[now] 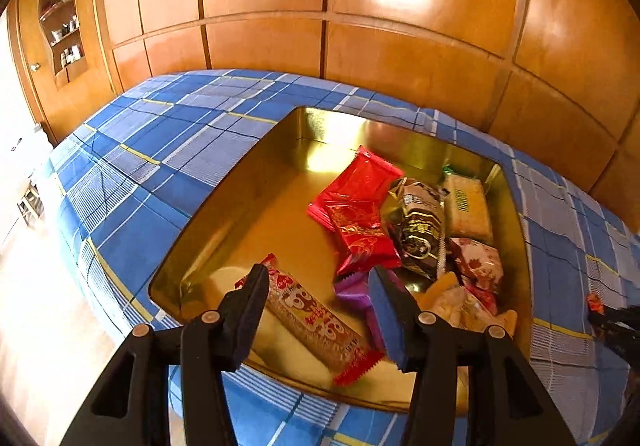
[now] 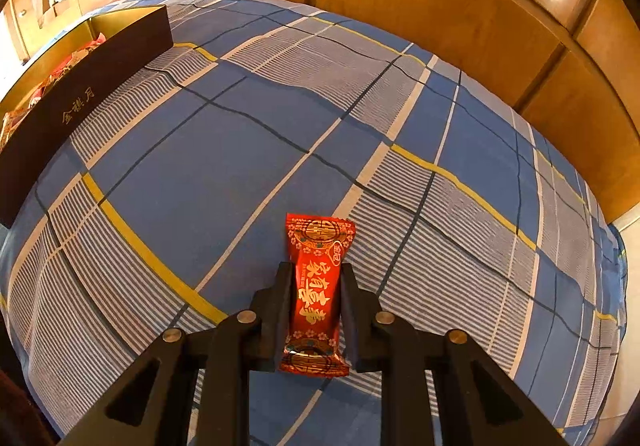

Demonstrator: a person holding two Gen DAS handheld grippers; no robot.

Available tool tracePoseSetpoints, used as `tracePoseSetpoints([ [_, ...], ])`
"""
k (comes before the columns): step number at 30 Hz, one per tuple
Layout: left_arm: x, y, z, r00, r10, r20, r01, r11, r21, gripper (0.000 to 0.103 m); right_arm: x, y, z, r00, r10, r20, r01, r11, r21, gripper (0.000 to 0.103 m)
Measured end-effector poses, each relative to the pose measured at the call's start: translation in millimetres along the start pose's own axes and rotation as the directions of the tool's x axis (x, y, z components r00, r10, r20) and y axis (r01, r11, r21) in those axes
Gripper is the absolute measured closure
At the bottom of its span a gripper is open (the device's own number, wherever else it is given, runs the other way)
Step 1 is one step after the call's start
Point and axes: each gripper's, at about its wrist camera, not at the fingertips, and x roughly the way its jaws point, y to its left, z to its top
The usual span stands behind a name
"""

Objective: Organize snacks
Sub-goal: 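Carry the small red wrapped candy toward the gold box with the right gripper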

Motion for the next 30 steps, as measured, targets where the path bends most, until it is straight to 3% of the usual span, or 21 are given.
tracePoseSetpoints([
  [6,-9.0,-3.2,-9.8,1.000,-0.025,0.006,0.025,1.000,0.014,0.050,0.5,-3.8,0.7,1.000,0.018,-0.017,-0.017,0.999,0.034,0.080],
  [10,-14.4,-1.3,-17.0,0.999,-0.032,0.011,0.032,0.999,0.014,0.050,1.1,0.7,2.5,0.999,-0.022,-0.029,0.023,0.999,0.037,0.080],
  [22,-16.5,27.3,-27.3,1.000,-0.029,0.010,0.029,0.998,-0.061,0.050,-4.2,9.8,-1.8,0.992,-0.121,-0.026,0.124,0.968,0.219,0.081],
  [25,-18.4,35.5,-27.7,1.000,-0.020,0.019,0.022,0.996,-0.084,0.050,-7.9,9.7,-4.1,0.995,-0.097,-0.019,0.099,0.952,0.291,0.081],
  [30,-20.1,41.5,-27.6,1.000,-0.010,0.028,0.012,0.995,-0.096,0.050,-12.1,18.8,-3.5,1.000,0.018,-0.004,-0.016,0.938,0.345,0.081],
])
